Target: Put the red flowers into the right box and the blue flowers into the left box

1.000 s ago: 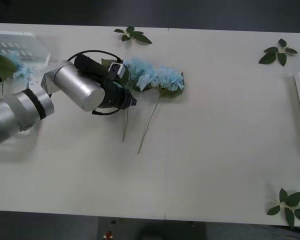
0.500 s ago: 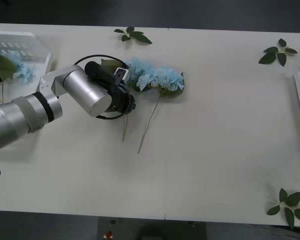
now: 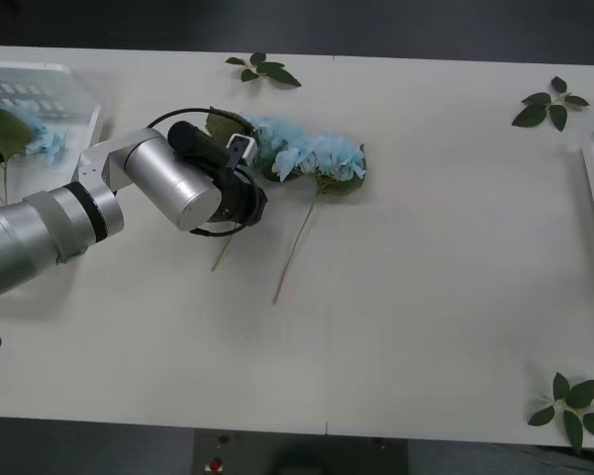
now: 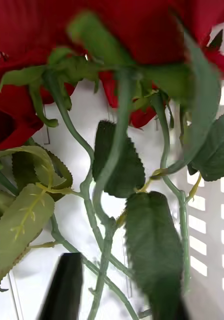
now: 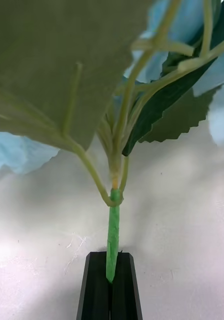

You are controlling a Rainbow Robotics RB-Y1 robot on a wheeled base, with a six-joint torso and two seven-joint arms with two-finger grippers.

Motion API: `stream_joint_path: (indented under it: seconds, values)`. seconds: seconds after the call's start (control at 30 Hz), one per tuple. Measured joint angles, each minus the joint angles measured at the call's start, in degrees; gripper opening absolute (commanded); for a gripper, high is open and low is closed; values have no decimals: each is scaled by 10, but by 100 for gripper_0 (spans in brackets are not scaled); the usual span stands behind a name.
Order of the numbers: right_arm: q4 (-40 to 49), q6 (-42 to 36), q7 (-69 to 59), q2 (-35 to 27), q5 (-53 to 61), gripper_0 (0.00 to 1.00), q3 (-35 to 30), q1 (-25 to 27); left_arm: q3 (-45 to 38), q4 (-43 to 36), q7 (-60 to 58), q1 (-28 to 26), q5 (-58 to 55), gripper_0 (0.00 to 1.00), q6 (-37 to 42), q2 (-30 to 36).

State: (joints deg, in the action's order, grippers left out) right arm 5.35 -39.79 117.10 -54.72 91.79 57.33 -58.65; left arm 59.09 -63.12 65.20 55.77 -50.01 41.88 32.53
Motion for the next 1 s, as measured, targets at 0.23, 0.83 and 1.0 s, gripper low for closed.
stream_joint_path:
  seconds: [0.23, 0.83, 1.0]
  values:
    - [-7, -16, 0, -2, 0, 85, -7, 0, 0, -30, -10, 0, -6, 0, 0, 16]
    - [66, -385, 68, -157, 1, 84, -61, -147, -289, -283, -29, -156, -99, 0, 172, 244]
    - [163, -461, 67, -183, -3, 84, -77, -179, -526, -332, -26, -266, -95, 0, 313, 261]
